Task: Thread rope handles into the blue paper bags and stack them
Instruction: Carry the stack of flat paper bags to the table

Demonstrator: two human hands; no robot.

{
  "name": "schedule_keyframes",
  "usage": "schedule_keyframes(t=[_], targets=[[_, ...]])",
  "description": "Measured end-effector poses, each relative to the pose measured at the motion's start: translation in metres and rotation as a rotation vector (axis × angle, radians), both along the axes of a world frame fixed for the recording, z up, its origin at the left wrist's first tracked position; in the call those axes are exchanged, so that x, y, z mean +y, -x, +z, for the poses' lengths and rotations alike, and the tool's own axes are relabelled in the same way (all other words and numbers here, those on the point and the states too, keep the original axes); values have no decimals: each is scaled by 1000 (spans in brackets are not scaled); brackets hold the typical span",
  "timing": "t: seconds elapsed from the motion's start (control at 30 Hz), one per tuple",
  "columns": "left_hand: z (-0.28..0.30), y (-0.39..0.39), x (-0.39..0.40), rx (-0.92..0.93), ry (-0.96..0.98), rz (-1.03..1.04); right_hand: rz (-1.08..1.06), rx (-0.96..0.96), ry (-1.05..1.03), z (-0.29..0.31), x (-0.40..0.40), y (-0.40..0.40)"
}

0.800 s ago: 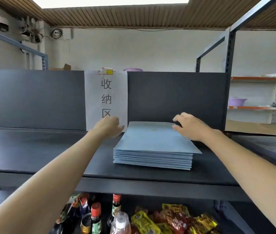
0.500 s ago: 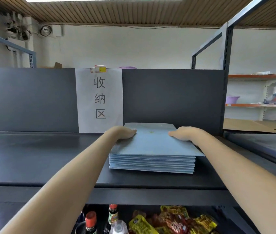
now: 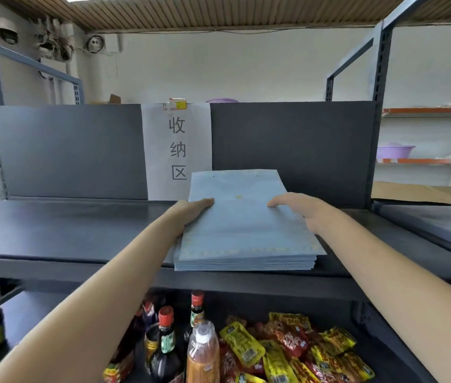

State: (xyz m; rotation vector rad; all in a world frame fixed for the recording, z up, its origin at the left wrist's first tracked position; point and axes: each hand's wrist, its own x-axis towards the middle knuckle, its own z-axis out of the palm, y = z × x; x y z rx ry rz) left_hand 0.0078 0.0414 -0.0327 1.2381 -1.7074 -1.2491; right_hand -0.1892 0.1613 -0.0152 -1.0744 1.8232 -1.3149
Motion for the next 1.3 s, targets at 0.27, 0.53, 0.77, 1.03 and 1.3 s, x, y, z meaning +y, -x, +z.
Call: schedule_keyframes(t=[0.27,0.53,0.77,1.03,1.3], targets=[[-21,-104,88,172,185,262,229,-75,161,-20,26,-83],[-93,-234,186,259,109,646,606,-186,129,-86,42,-214],[-192,-336,248,278,-113,886,811,-138,-83,-191,41,-327],[-269,-449,282,283,-384,1071,978,-127,-306,-270,31,-456],[-291,-525,275,300,-458,1216,1097,-81,-391,-308,0,-554]])
